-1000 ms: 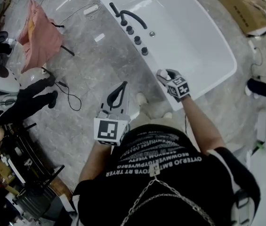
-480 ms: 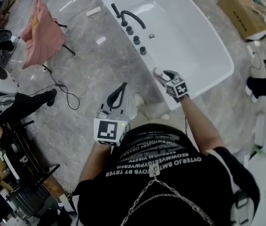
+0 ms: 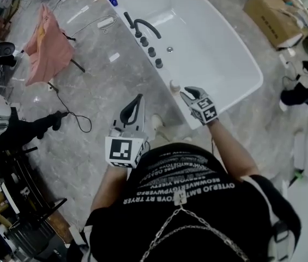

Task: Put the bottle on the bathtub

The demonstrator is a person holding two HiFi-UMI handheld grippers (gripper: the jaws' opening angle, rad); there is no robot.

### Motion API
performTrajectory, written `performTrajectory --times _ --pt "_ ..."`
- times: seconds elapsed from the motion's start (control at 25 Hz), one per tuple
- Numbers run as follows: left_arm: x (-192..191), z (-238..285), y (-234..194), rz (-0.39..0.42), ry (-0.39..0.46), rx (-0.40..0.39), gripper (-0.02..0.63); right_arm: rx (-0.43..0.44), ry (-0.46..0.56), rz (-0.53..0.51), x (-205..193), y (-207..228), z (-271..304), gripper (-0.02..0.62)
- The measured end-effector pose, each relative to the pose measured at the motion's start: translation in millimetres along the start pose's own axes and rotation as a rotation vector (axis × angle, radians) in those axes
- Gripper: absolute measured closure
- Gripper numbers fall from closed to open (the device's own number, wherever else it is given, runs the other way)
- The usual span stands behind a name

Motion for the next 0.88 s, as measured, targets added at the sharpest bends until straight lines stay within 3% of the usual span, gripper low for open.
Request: performTrajectory --times 0.08,0.24,0.44,0.88 --pt "3 1 9 0.014 0.022 -0.006 0.604 -0.012 0.041 -0.004 12 -4 -21 0.551" --pt "8 -3 26 -0.006 0.056 -0.005 0.604 -0.018 0.124 -0.026 38 -15 -58 0.588" --pt "19 -9 42 -0.024 0.119 0.026 0.604 0.003 0.208 -0.065 79 -31 -103 0.592" --pt "22 -29 87 0.032 0.095 0.034 0.604 0.040 0.324 -0.165 139 -57 -188 0.594"
Point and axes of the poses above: the fingertips, and each gripper's own axes: z forward along the fingers, y to its right, x out of its top, the point moved 4 cm from there along -z, backward along the fingers, and after that the axes turned 10 degrees about y, right-handed, at the moved point
